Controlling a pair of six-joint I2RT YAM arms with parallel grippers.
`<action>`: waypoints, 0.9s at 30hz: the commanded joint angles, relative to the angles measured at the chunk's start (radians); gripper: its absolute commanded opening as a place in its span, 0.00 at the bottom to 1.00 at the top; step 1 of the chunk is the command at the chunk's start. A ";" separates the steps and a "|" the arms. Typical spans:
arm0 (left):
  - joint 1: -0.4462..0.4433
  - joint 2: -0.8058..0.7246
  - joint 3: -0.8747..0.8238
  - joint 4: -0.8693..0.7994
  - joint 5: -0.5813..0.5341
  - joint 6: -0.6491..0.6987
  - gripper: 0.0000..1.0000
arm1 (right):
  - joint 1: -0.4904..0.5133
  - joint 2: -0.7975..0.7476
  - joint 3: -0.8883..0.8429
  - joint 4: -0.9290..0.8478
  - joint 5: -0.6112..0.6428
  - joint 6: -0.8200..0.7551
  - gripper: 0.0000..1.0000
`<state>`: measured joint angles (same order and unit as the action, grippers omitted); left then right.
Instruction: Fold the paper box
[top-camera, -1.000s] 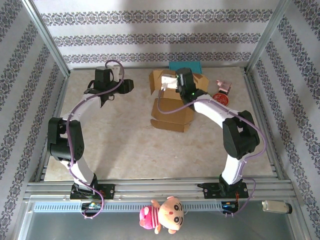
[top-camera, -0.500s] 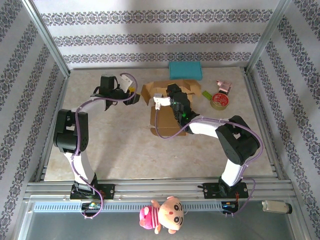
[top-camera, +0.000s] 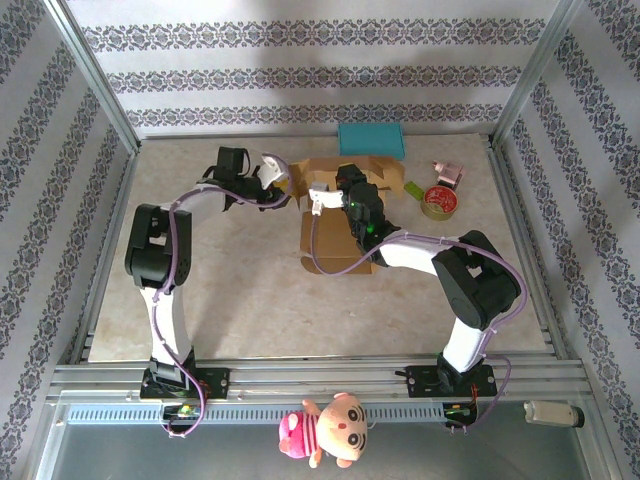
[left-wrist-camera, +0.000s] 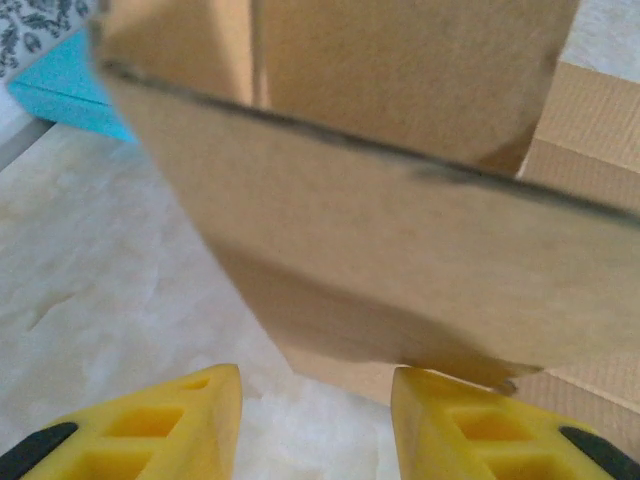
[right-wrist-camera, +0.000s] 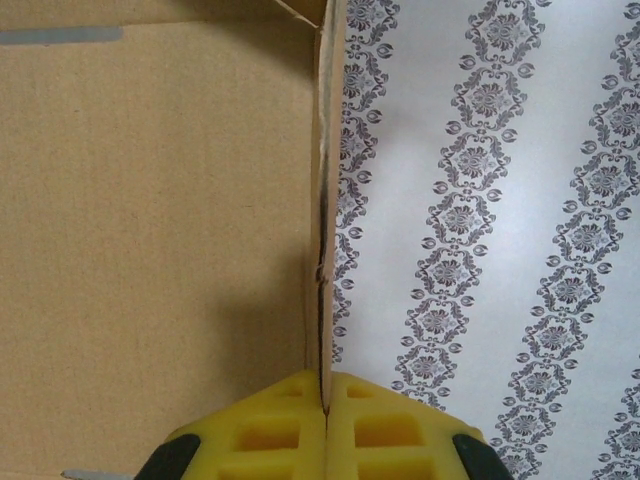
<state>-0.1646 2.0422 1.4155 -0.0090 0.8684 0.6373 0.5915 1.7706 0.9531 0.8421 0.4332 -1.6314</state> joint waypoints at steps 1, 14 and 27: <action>-0.017 0.031 0.043 -0.016 0.070 0.060 0.41 | -0.001 0.011 0.018 0.026 -0.006 0.038 0.00; -0.084 0.099 0.107 -0.129 0.084 0.090 0.38 | -0.009 0.100 -0.029 0.100 0.005 0.056 0.00; -0.104 0.106 0.002 0.296 -0.001 -0.257 0.36 | -0.006 0.079 -0.052 0.098 0.013 0.076 0.00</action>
<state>-0.2554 2.1464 1.4517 0.0944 0.8669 0.5137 0.5831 1.8675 0.9199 0.9215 0.4385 -1.5867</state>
